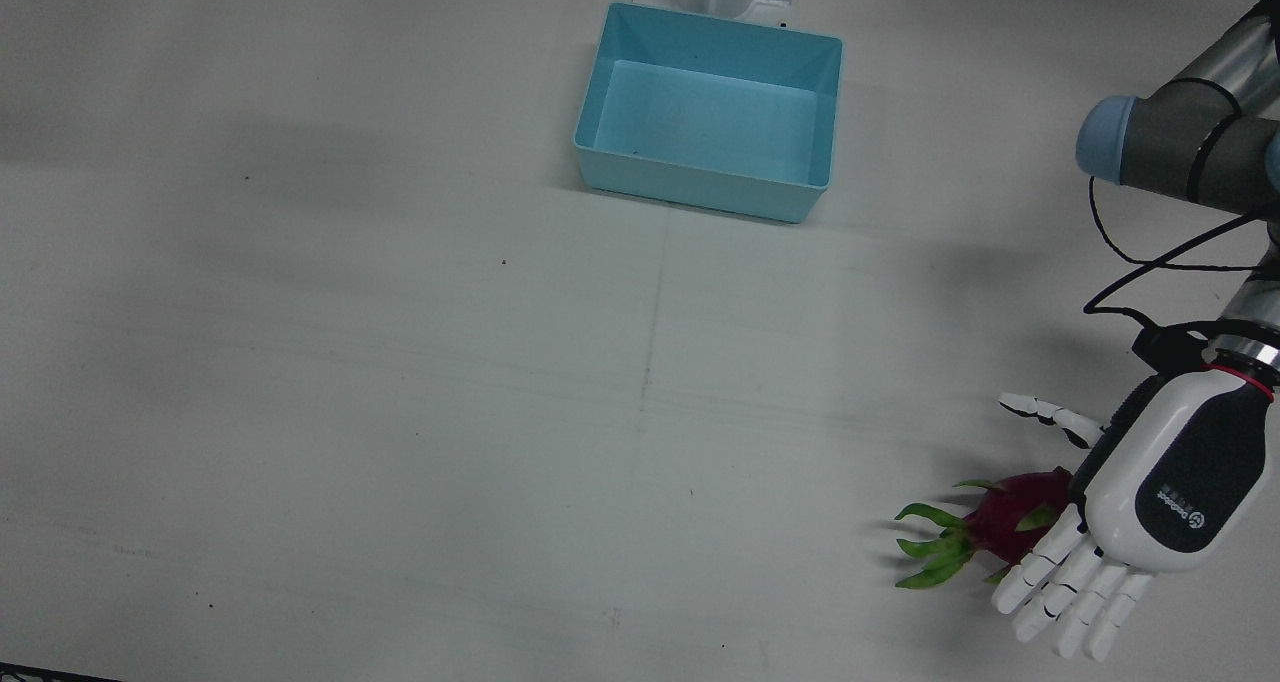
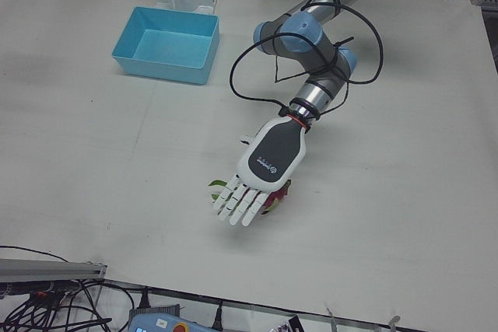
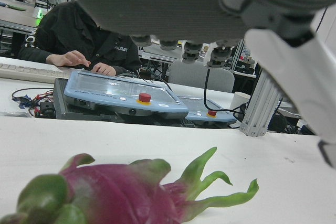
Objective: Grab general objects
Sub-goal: 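Close the left hand's fingers around the pink dragon fruit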
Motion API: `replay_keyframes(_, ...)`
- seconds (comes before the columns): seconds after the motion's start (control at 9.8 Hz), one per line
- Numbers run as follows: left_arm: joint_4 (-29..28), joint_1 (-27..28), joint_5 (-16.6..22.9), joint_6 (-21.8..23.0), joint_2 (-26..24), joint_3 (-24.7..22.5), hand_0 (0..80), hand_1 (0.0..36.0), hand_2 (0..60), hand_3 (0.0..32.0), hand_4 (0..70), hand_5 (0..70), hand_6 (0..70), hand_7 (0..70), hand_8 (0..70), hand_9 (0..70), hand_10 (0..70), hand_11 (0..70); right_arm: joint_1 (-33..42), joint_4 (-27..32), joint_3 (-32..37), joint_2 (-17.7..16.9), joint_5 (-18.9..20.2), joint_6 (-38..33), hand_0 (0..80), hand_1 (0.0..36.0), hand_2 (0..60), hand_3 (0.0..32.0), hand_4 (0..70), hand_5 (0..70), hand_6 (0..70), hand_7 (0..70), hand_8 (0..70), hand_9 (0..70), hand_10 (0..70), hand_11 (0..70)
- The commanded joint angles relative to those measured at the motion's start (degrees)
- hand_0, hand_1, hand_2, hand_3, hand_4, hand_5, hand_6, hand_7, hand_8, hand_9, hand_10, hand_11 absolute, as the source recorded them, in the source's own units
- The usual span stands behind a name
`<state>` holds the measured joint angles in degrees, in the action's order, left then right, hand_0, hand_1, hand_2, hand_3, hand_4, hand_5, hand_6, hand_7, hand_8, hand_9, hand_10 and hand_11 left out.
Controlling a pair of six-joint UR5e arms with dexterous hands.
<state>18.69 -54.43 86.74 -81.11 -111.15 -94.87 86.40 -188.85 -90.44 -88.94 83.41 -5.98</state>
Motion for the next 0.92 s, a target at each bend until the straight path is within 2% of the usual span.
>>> replay_keyframes(0.0,1.96,2.31,-1.4,-3.07,-1.0,1.27,54.7,24.9,7.6,0.0,0.0,4.0,0.0,11.8,0.0,0.9,0.0,0.0,-0.09,-0.03,0.0,0.0,-0.09,0.0,0.0,0.0,0.0,0.0,0.0,0.0,0.0,0.0,0.0,0.0,0.0,0.0)
replay_keyframes(0.2,2.14,2.14,-1.4,-5.62,0.05,2.4,53.9,24.1,6.8,0.0,0.0,3.2,0.0,10.7,0.0,0.7,0.0,0.0,0.0,0.06,0.0,0.0,0.0,0.0,0.0,0.0,0.0,0.0,0.0,0.0,0.0,0.0,0.0,0.0,0.0,0.0)
replay_keyframes(0.41,1.1,1.53,-1.57,-5.9,0.76,3.99,52.5,23.1,7.4,0.0,0.0,2.3,0.0,9.8,0.0,0.5,0.0,0.0,0.0,-0.03,0.0,0.0,0.0,0.0,0.0,0.0,0.0,0.0,0.0,0.0,0.0,0.0,0.0,0.0,0.0,0.0)
replay_keyframes(0.61,-1.1,0.47,-1.92,-5.9,1.72,7.14,52.6,23.7,8.8,0.0,0.0,2.6,0.0,10.1,0.0,0.6,0.0,0.0,0.0,-0.03,0.0,0.0,0.0,0.0,0.0,0.0,0.0,0.0,0.0,0.0,0.0,0.0,0.0,0.0,0.0,0.0)
replay_keyframes(0.82,-1.55,0.64,-1.92,-8.08,2.08,7.33,53.2,24.1,8.3,0.0,0.0,2.7,0.0,9.9,0.0,0.5,0.0,0.0,-0.09,-0.03,0.0,0.0,0.0,0.0,0.0,0.0,0.0,0.0,0.0,0.0,0.0,0.0,0.0,0.0,0.0,0.0)
